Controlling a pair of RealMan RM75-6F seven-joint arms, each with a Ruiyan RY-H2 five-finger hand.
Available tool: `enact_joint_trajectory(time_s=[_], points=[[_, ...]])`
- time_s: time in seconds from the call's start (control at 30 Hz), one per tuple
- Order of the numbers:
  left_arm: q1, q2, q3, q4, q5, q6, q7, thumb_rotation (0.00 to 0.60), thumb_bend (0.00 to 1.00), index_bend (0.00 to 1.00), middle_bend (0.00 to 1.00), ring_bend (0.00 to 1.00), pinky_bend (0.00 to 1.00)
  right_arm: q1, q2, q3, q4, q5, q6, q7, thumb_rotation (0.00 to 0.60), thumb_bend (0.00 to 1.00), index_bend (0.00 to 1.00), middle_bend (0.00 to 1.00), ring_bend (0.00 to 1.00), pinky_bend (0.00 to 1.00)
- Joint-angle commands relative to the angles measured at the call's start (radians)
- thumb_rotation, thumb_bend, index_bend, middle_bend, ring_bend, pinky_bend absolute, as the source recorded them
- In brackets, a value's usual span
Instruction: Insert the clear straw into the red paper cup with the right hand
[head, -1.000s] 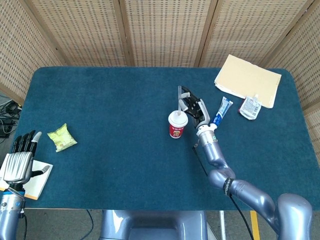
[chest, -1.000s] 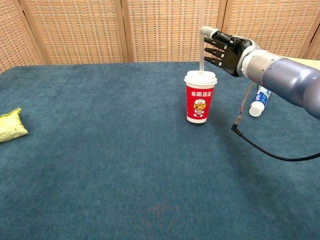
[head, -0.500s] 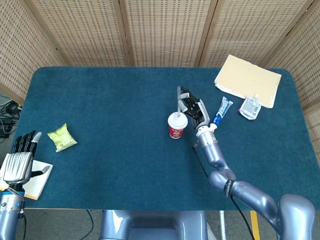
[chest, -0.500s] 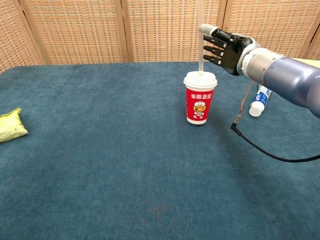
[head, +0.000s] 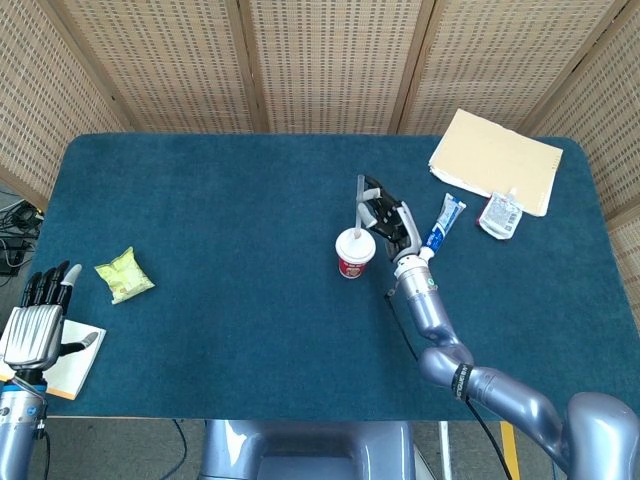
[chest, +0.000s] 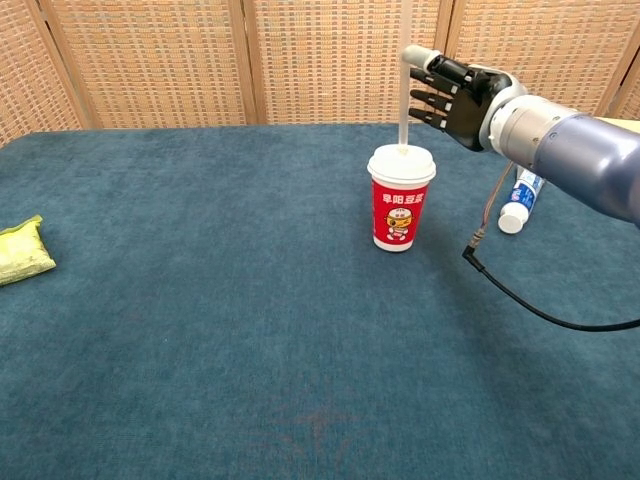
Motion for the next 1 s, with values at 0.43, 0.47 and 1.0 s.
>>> enact_joint_trajectory(time_s=[0.43, 0.47, 1.0], points=[[0.001, 0.003, 0.002, -0.006, 0.005, 0.003, 0.002, 0.600, 0.00, 0.00, 0.00, 0.00, 0.00, -0.028, 0.014, -0.009, -0.033, -0.003, 0.017, -0.010, 0.600, 0.54, 0.50, 0.17, 0.00, 0.00], [0.001, 0.003, 0.002, -0.007, 0.005, 0.003, 0.002, 0.600, 0.00, 0.00, 0.00, 0.00, 0.00, -0.029, 0.015, -0.009, -0.035, -0.003, 0.018, -0.010, 0.600, 0.53, 0.50, 0.17, 0.00, 0.00], [0.008, 0.011, 0.002, -0.018, 0.018, 0.025, -0.007, 0.600, 0.00, 0.00, 0.00, 0.00, 0.00, -0.098, 0.093, -0.034, -0.119, -0.068, 0.107, -0.062, 0.600, 0.51, 0.46, 0.11, 0.00, 0.00]])
